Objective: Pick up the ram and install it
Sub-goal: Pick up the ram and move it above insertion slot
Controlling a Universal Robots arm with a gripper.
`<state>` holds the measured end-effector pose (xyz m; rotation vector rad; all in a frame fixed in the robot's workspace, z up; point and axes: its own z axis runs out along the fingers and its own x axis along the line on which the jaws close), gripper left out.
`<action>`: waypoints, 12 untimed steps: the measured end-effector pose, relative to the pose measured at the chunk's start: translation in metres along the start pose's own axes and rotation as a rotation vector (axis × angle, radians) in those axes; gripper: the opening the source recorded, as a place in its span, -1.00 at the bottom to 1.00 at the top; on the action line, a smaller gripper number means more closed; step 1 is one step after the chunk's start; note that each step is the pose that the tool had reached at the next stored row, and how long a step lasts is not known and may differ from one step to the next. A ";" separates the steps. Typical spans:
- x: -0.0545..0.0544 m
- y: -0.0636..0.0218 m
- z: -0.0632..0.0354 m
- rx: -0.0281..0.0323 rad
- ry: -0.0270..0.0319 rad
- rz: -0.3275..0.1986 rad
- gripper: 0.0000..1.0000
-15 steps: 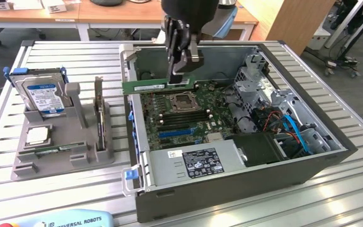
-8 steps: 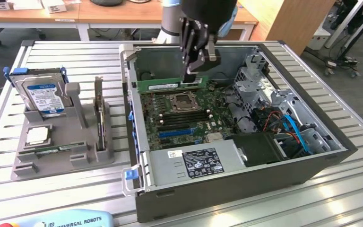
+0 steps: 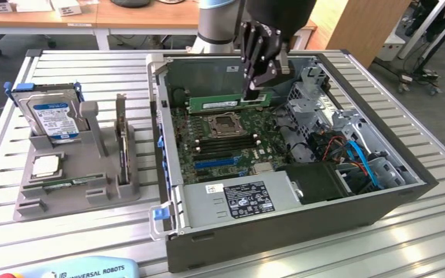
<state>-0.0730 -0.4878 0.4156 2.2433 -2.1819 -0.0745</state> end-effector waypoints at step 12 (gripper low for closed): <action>0.001 -0.0312 -0.0013 -0.0002 0.0000 0.000 -0.77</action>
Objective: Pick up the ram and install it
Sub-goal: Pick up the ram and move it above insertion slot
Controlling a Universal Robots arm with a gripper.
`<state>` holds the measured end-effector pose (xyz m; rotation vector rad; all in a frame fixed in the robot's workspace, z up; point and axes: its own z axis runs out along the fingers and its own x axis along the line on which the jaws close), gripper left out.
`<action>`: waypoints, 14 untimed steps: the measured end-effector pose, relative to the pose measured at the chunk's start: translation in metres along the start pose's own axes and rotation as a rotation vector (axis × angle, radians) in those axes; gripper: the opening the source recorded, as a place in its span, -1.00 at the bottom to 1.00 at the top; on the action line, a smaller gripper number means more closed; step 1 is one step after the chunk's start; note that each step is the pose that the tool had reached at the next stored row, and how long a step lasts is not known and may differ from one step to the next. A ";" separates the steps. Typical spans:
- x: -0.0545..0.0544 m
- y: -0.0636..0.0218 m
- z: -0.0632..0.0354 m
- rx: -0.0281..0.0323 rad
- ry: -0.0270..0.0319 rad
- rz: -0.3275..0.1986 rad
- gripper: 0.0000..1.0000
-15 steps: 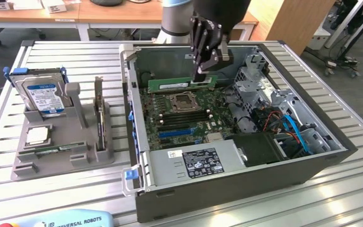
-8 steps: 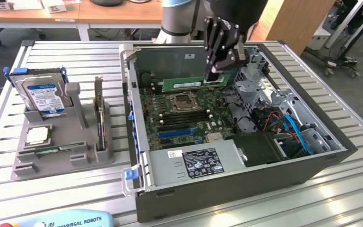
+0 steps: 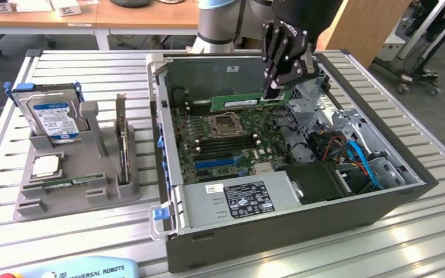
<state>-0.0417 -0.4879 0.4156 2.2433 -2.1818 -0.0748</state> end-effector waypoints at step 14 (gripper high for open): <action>-0.006 -0.0003 0.0027 0.0014 -0.0021 0.053 -0.77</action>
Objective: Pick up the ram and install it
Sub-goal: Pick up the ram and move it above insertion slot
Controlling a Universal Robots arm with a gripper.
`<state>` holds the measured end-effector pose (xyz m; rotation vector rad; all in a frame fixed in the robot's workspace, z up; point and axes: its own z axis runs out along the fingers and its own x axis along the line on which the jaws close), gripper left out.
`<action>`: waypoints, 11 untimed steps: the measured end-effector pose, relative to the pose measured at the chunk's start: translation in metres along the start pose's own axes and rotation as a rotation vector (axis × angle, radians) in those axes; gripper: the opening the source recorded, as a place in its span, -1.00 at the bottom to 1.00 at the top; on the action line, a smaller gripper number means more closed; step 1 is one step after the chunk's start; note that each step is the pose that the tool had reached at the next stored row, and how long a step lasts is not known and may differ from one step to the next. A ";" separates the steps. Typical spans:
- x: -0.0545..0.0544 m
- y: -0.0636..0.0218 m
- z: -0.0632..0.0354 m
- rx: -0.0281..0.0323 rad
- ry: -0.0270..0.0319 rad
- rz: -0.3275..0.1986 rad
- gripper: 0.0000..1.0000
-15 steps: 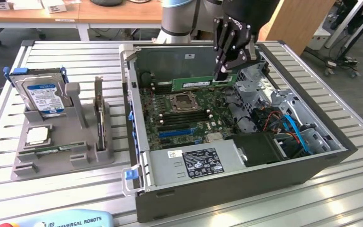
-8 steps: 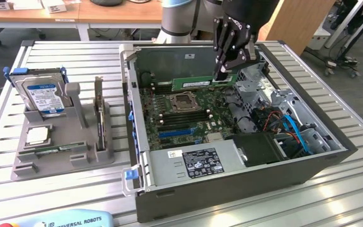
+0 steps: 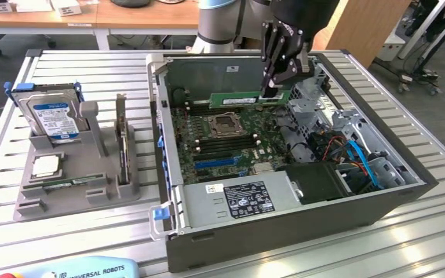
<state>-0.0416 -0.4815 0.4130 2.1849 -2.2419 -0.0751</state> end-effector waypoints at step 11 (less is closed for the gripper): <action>-0.019 0.0003 0.0042 0.0003 -0.0005 0.010 -0.77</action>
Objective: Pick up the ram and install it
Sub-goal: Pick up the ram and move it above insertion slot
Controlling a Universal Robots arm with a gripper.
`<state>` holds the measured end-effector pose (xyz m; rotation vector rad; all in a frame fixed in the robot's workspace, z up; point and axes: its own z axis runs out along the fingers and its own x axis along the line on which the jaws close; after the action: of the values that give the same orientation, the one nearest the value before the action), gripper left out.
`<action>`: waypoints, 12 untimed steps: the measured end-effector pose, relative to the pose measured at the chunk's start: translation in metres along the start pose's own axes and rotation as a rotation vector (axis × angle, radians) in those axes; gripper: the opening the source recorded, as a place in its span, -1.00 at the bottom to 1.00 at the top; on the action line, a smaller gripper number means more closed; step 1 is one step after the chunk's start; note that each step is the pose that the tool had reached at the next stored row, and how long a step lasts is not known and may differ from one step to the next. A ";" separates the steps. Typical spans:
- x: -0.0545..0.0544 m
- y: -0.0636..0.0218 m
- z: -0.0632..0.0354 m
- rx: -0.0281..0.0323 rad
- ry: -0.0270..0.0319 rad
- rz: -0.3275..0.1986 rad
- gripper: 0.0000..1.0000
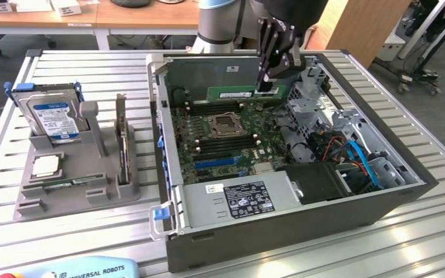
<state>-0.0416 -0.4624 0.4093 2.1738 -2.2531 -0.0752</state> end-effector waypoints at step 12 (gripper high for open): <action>-0.020 0.0005 0.0042 0.0000 -0.0002 0.004 -0.77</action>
<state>-0.0416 -0.4425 0.4057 2.1688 -2.2581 -0.0754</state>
